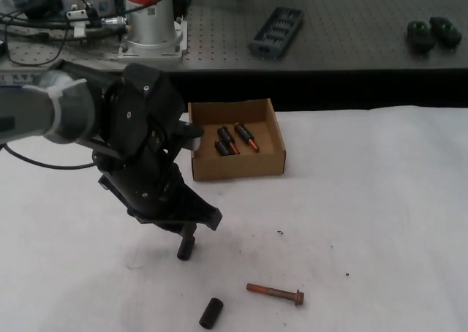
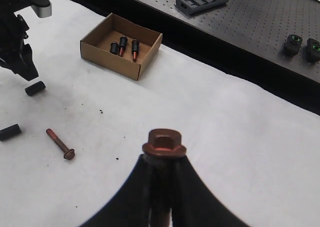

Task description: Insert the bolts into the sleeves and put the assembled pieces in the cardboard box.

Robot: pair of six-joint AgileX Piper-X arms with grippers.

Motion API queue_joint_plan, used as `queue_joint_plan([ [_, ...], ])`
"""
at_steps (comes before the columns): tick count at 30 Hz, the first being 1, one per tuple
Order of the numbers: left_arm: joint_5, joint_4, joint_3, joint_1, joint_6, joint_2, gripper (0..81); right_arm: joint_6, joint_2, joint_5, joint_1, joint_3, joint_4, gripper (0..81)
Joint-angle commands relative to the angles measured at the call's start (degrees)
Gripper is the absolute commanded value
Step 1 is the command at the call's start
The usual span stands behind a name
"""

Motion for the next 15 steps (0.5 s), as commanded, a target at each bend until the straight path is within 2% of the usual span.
queue_joint_plan([
  [1, -0.02, -1.31, -0.45, -0.05, -1.16, 1.66, 27.2, 0.0, -0.42, -0.05, -0.38, -0.19, -0.12, 5.5],
  [15, 1.67, -4.66, 1.49, -0.05, -1.5, 7.7, 27.7, 0.0, -0.42, -0.05, -0.38, -0.19, -0.12, 5.5],
])
